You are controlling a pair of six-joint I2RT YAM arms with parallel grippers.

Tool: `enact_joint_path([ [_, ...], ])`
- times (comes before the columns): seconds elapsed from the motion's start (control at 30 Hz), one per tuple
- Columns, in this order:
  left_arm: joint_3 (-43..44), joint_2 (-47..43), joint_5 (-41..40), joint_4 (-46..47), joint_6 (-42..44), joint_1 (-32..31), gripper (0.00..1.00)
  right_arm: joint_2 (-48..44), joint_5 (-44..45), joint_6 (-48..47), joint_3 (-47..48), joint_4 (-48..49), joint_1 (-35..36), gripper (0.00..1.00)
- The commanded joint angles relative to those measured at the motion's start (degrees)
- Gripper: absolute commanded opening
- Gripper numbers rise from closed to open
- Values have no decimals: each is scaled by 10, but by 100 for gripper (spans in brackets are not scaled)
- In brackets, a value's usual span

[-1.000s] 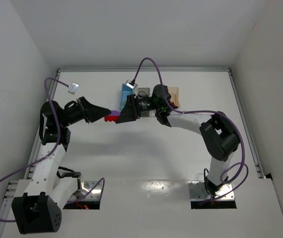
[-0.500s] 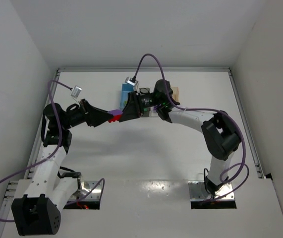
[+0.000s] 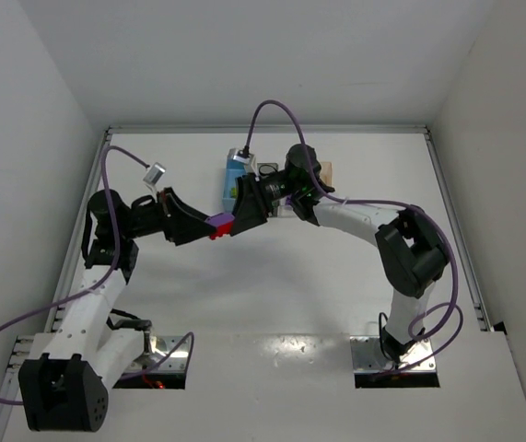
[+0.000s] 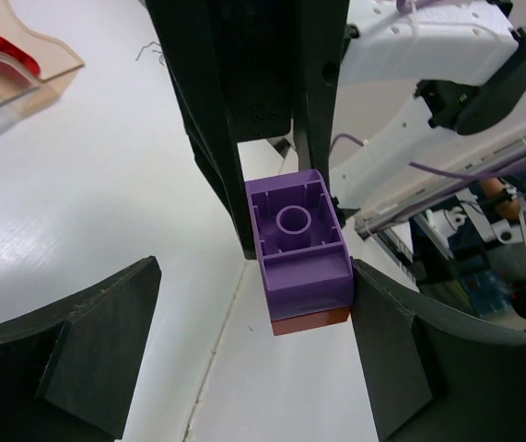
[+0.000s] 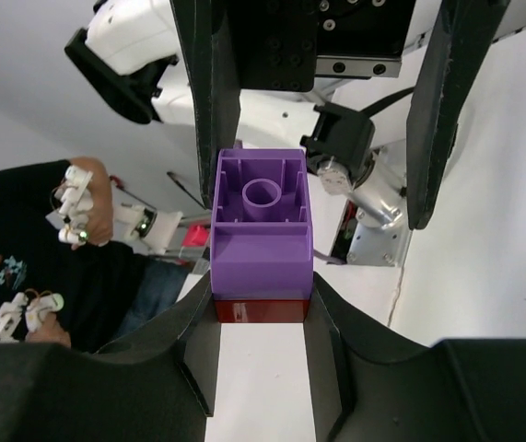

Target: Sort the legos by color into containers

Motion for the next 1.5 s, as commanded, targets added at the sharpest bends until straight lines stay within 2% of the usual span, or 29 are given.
enact_joint_path([
  [0.0,21,16,40,22,11,-5,87,-11,-118,11,28,45,-8,0],
  [0.13,31,22,65,22,11,-18,85,3,-124,75,20,119,-19,1],
  [0.27,31,22,77,22,17,-25,80,23,-124,80,7,126,-24,1],
  [0.37,46,22,84,-25,51,-25,77,38,-124,93,-24,150,-24,1],
  [0.5,58,22,79,-72,91,-25,77,62,-124,215,-53,306,-18,1],
  [0.6,58,27,74,-93,112,-25,77,76,-124,277,-53,372,-12,1],
  [0.77,58,54,69,-112,134,-25,77,76,-124,282,-43,372,-1,1],
  [1.03,53,82,68,-139,157,-25,68,76,-124,293,-43,365,16,1],
  [1.1,58,89,73,-139,157,-25,62,70,-124,293,-43,365,16,1],
  [1.2,53,103,113,-82,110,-25,53,70,-124,293,-54,365,16,1],
  [1.3,33,103,154,6,37,-25,53,70,-124,293,-66,371,16,1],
  [1.43,33,96,168,6,37,-19,58,70,-124,298,-88,394,21,1],
  [1.47,39,88,168,6,31,0,58,70,-124,298,-97,394,21,1],
])
